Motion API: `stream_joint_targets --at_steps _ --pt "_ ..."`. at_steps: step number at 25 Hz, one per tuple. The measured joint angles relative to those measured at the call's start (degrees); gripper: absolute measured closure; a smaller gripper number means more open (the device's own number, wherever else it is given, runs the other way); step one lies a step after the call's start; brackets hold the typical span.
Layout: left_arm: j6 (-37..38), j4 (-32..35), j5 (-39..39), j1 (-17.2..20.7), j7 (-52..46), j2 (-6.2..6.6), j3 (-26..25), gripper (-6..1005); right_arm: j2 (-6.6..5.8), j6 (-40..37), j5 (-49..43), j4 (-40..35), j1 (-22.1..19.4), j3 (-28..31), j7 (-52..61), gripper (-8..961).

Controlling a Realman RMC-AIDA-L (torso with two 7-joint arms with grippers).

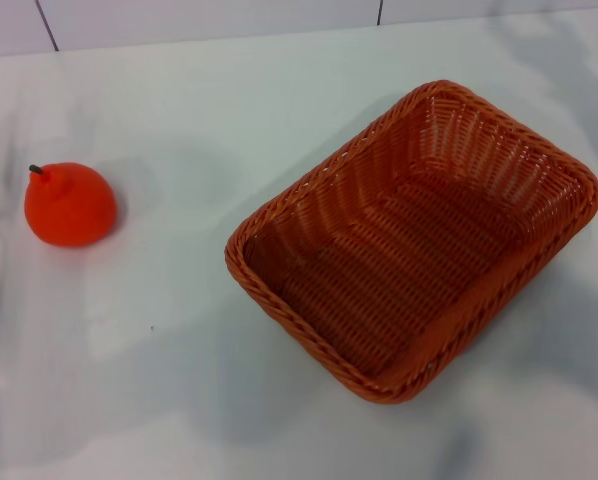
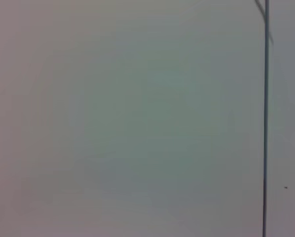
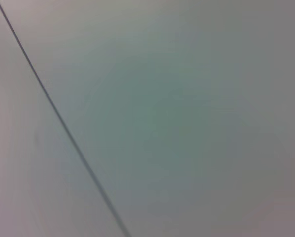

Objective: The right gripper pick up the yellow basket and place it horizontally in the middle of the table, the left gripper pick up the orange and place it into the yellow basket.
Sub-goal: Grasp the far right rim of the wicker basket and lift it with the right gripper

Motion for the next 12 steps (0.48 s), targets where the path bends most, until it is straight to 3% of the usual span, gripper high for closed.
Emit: stream_joint_targets --at_steps 6,12 --pt "-1.1 0.0 0.0 -0.3 0.0 0.02 0.0 91 -3.87 -0.9 -19.5 -10.1 2.7 -0.2 32.1 9" --pt "-2.3 0.0 0.1 -0.5 0.0 0.14 0.0 92 -7.47 -5.5 -40.3 -13.3 8.3 0.5 50.4 9"
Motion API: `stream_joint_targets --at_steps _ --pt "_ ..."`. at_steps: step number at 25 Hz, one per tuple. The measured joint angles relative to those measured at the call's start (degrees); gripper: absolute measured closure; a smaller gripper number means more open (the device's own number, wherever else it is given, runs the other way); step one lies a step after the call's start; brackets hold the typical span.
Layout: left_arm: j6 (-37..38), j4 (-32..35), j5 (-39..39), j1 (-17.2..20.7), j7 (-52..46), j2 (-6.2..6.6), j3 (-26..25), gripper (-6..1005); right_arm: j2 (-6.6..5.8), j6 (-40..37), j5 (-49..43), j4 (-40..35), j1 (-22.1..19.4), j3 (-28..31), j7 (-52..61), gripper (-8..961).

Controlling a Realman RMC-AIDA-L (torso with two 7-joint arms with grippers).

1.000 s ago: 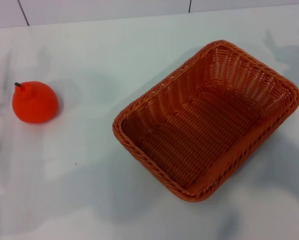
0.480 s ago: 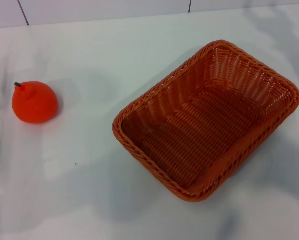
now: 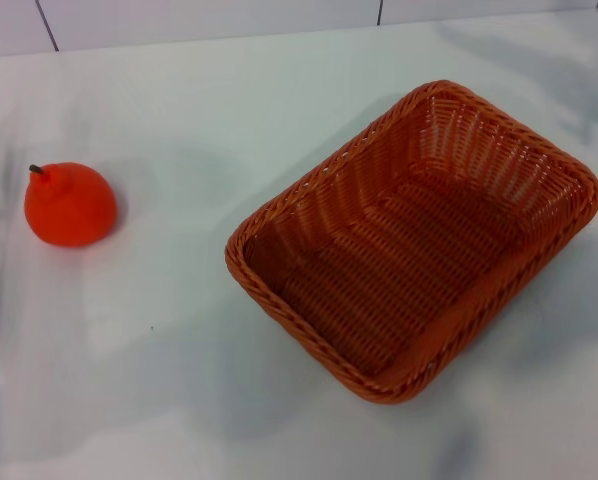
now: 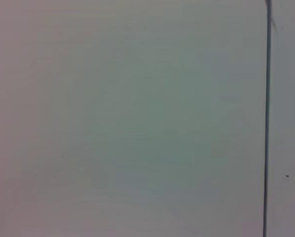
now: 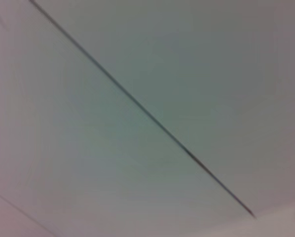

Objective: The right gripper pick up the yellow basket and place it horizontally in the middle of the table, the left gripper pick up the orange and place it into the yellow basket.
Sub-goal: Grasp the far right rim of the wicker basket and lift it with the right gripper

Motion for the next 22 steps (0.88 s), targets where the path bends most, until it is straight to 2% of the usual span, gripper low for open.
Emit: stream_joint_targets --at_steps 3,9,16,22 --pt "-0.6 0.1 0.0 -0.1 0.0 0.02 0.2 92 -1.02 -1.9 -9.9 -0.5 2.9 0.4 6.2 9" --pt "-1.5 0.4 0.0 -0.1 0.0 0.04 0.8 92 -1.89 -7.1 -21.4 -1.5 7.0 0.9 12.5 11" --pt "-2.4 0.6 0.0 -0.2 0.0 0.04 0.8 92 -2.18 -13.5 -27.5 -2.4 9.3 0.9 15.7 10" --pt "-2.4 1.1 0.0 -0.1 0.0 0.04 0.8 91 -2.2 -16.0 -30.3 -2.4 9.5 1.0 16.4 10"
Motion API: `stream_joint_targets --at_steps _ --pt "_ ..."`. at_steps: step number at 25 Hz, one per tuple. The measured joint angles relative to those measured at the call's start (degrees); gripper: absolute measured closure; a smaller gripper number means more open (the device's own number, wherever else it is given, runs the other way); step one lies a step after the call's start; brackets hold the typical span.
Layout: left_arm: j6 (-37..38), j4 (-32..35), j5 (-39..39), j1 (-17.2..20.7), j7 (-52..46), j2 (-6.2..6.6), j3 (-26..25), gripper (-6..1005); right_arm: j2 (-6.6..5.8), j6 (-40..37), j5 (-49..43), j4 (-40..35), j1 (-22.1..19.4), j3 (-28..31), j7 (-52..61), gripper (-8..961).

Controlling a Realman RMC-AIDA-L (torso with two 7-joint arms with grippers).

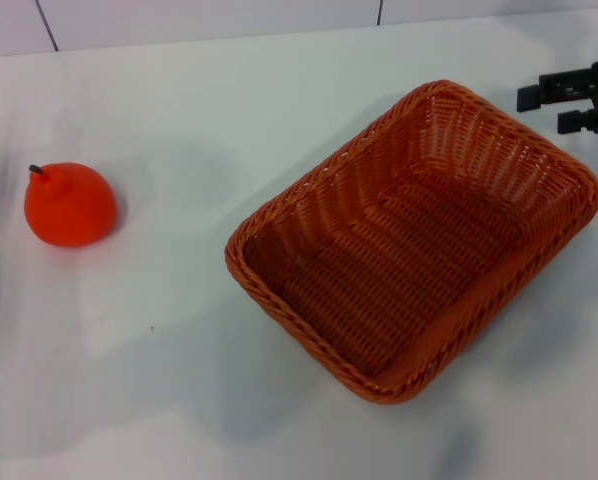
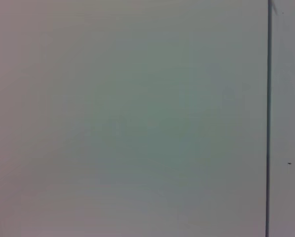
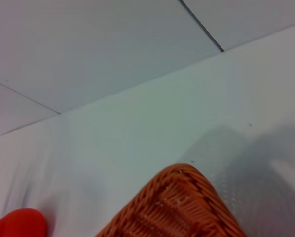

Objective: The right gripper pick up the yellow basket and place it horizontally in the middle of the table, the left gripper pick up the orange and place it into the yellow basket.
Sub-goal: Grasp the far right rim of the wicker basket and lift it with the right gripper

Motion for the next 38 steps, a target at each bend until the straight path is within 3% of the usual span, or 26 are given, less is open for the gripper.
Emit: stream_joint_targets --at_steps 38 --pt "0.1 -0.3 0.0 0.4 0.0 -0.18 0.0 92 0.39 -0.1 -4.1 2.4 -1.3 -1.0 -0.6 15"
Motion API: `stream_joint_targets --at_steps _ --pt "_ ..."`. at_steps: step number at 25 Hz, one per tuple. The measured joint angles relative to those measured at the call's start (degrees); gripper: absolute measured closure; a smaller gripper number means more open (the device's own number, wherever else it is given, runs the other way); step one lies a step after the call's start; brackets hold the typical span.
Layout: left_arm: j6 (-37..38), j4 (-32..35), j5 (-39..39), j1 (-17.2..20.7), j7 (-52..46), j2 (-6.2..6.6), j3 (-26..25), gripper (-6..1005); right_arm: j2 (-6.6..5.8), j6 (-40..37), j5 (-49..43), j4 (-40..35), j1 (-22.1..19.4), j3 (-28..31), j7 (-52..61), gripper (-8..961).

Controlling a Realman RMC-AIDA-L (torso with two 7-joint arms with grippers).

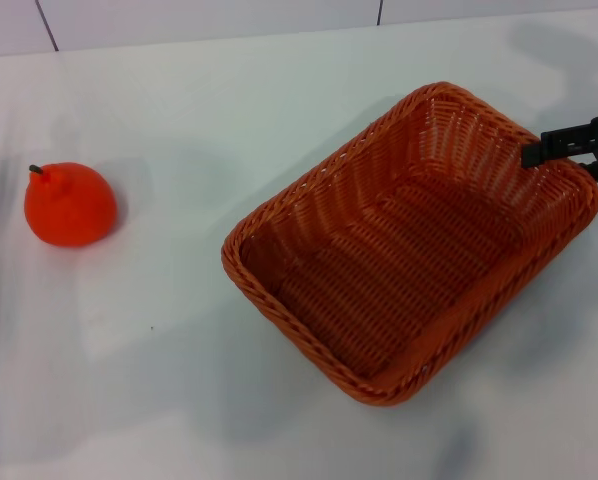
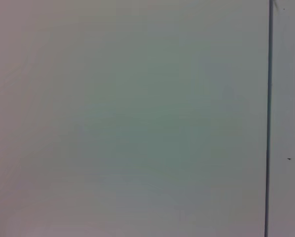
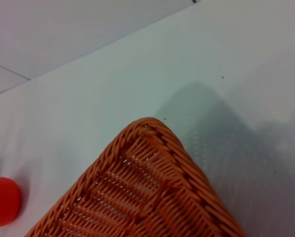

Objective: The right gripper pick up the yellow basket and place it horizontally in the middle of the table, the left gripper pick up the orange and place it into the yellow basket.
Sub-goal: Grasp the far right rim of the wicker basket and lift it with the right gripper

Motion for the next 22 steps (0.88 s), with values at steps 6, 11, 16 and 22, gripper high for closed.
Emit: stream_joint_targets --at_steps 6,11,16,22 --pt "0.0 0.0 0.0 0.0 0.0 0.0 0.0 93 -0.05 0.9 -0.6 0.4 0.0 0.0 0.0 65" --pt "-0.1 0.0 0.0 -0.1 0.0 0.0 0.0 92 -0.54 2.7 -0.7 2.2 0.0 0.0 0.0 116" --pt "-0.1 -0.1 0.0 -0.2 0.0 0.0 0.1 92 -0.71 4.0 -0.7 2.5 -0.1 0.1 0.0 386" --pt "-0.1 -0.1 0.0 -0.2 0.0 0.0 0.1 92 -0.71 4.7 -0.7 2.6 0.5 -0.2 0.1 520"
